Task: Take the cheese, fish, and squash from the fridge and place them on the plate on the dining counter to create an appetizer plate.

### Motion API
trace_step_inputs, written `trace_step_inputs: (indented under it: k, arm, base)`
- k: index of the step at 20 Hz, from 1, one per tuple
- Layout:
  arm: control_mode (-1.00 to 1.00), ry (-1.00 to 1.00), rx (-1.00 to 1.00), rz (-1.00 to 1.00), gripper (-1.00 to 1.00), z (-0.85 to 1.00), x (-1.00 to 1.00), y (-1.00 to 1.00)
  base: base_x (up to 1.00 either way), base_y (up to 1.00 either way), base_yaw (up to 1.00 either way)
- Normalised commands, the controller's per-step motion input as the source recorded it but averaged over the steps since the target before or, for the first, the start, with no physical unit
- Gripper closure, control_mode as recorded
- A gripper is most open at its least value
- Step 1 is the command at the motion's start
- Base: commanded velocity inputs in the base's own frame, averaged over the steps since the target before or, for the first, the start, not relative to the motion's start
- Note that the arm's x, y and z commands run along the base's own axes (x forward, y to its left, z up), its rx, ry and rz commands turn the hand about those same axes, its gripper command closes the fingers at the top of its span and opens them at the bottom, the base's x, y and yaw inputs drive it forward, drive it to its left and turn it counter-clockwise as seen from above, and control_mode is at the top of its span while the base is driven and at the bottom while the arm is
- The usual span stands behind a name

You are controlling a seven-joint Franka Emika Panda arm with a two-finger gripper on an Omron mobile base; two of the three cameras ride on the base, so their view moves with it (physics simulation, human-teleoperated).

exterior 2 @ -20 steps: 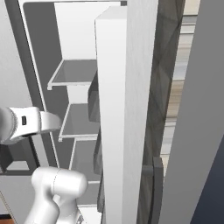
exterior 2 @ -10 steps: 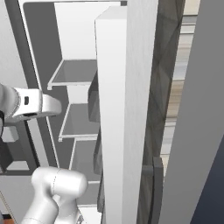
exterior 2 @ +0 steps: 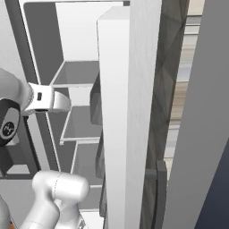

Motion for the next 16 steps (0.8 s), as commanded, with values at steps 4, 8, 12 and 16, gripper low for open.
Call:
trace_step_inputs:
  k: [4,8,12,16]
  arm:
    - [-1.0,-0.04,0.0,0.0,-1.0,0.0,0.18,-0.08]
    - [-1.0,-0.02,0.0,0.01,-1.0,0.0,0.25,0.0]
    - [-1.0,0.0,0.0,0.02,-1.0,0.0,0.3,0.0]
    - [-1.0,0.0,0.0,0.06,-1.0,0.0,0.4,0.0]
  base:
    - [0.0,0.0,0.0]
    - [0.0,0.0,0.0]
    - [0.0,0.0,0.0]
    - [0.0,0.0,0.0]
